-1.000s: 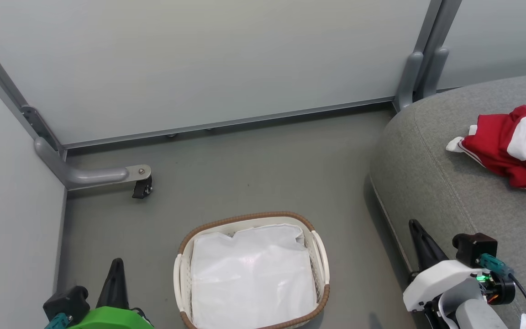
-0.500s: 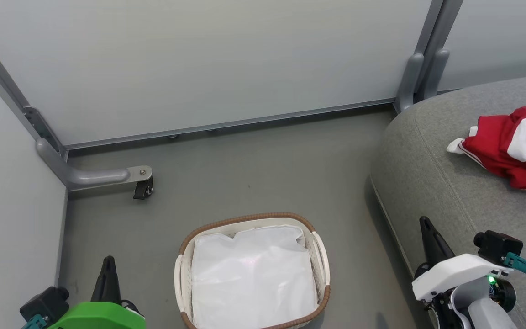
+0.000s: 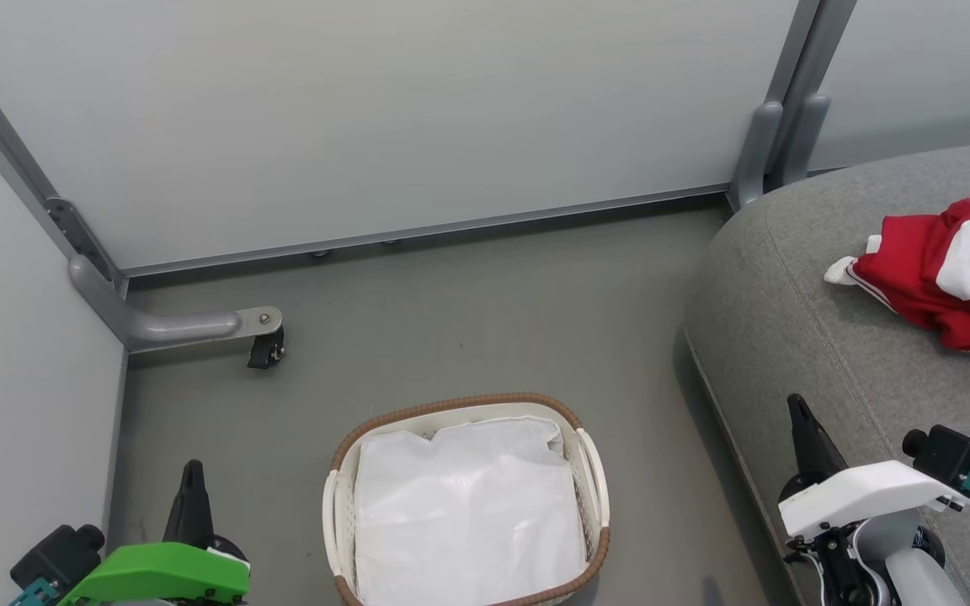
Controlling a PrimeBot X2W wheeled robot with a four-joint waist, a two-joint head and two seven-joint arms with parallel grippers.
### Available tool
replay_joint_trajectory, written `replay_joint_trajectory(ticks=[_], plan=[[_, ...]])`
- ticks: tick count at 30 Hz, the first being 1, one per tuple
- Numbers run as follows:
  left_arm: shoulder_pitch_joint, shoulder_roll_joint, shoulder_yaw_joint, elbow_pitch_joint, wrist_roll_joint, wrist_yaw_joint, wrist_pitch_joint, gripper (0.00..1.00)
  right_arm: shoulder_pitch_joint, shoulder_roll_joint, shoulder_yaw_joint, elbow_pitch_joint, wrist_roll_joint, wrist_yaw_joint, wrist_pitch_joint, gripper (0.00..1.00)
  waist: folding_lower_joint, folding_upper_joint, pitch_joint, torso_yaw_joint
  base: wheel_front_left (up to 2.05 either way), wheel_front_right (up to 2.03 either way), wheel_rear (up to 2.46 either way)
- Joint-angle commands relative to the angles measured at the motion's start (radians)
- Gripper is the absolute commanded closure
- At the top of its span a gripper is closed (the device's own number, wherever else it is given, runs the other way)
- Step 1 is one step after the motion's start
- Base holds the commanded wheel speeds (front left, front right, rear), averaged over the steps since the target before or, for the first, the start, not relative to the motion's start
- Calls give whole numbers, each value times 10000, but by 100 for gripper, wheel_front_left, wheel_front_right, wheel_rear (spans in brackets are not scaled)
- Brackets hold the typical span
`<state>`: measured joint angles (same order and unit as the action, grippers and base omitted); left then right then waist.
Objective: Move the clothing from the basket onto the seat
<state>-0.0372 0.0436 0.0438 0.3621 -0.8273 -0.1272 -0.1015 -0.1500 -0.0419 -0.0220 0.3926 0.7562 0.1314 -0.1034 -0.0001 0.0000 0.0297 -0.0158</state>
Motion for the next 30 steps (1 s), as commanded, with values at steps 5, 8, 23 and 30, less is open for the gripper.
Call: replay_joint_trajectory(ticks=[5, 8, 23, 30], plan=[[-333, 57, 116, -252, -866, -21, 213, 100, 29, -64, -127, -294, 914, -5, 230, 100, 1, 0, -17, 10, 0, 0, 0], [-356, 59, 146, -300, -1193, -22, 310, 100, 45, -66, -166, -354, 1288, -5, 328, 100, 1, 0, -25, 15, 0, 0, 0], [-471, 69, 292, -521, -2832, -30, 761, 100, 140, -77, -356, -642, 3069, -6, 788, 100, 1, 0, -70, 42, 0, 0, 0], [-517, 73, 352, -612, -3505, -33, 949, 100, 180, -82, -436, -761, 3797, -6, 980, 100, 1, 0, -91, 54, 0, 0, 0]])
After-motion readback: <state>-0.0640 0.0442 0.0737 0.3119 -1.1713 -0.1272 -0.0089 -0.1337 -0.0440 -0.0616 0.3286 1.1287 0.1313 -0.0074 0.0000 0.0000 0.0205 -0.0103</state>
